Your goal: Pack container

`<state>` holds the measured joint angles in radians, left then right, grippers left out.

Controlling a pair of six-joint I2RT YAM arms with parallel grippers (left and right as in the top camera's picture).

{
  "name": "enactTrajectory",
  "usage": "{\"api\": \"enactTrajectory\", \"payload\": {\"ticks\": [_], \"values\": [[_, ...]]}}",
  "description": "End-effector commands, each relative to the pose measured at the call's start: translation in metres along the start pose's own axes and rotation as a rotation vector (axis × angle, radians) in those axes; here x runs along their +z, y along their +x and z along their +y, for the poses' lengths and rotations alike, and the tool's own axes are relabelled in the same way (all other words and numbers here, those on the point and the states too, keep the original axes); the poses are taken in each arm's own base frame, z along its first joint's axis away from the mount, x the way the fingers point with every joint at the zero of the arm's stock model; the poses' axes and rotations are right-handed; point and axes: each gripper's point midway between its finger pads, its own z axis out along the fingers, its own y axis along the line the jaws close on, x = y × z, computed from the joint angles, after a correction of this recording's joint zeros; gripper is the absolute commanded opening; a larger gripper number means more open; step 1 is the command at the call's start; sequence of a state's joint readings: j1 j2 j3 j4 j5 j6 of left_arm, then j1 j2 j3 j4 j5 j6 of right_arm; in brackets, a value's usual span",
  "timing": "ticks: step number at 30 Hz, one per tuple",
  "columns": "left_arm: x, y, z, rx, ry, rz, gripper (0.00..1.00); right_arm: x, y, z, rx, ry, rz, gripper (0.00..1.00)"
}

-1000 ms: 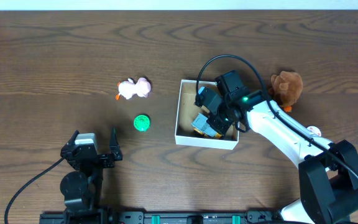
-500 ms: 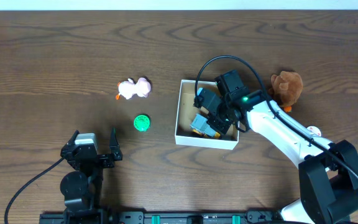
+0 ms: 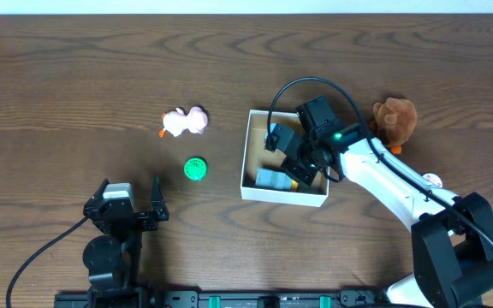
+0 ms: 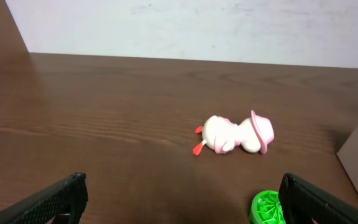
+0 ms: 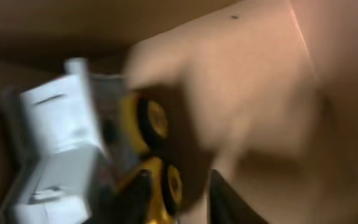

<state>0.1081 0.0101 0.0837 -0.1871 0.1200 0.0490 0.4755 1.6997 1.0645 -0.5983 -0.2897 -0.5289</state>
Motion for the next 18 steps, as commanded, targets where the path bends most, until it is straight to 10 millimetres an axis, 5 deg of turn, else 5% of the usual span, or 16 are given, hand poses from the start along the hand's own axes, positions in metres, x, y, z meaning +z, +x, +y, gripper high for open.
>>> {"api": "enactTrajectory", "payload": {"ticks": [1, 11, 18], "values": [[0.001, 0.014, 0.000, -0.007, 0.002, 0.044, 0.98, 0.000, -0.004, -0.006, -0.018, 0.042, 0.008, 0.44], [0.001, 0.014, 0.000, -0.007, 0.002, 0.043, 0.98, -0.018, -0.027, -0.049, 0.124, 0.254, -0.035, 0.52], [0.001, 0.014, 0.000, -0.007, 0.002, 0.043, 0.98, -0.067, -0.065, -0.074, 0.237, 0.386, -0.127, 0.52]]}}
